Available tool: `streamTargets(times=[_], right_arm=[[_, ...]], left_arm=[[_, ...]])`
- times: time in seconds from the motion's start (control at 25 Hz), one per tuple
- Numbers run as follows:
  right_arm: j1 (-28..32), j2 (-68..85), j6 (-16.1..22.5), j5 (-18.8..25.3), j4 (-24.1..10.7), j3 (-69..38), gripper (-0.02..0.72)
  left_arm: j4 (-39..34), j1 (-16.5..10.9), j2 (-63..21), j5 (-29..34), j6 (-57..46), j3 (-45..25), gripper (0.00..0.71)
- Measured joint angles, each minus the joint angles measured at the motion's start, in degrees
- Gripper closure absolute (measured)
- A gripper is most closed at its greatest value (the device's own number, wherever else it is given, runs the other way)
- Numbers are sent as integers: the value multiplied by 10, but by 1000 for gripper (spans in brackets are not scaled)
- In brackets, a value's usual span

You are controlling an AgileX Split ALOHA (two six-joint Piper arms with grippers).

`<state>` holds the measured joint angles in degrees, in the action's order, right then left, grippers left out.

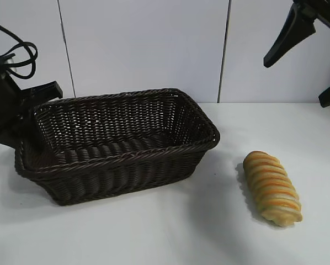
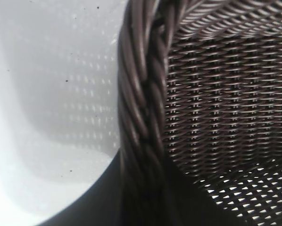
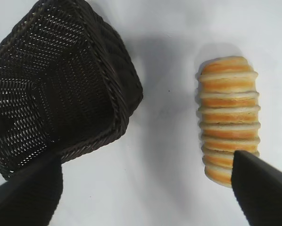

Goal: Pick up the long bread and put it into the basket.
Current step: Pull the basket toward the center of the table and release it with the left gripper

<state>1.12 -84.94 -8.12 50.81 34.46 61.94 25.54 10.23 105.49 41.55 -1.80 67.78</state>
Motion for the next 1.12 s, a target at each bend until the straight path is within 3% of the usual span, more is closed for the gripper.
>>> streamTargets(times=[0.48,1.12], right_arm=[[0,0,0,5,0,0,8],[0,0,-1,8,1,0,8]], left_arm=[[-17,0,22,151,83,157,613],[16,0,122,112,103,162,615]])
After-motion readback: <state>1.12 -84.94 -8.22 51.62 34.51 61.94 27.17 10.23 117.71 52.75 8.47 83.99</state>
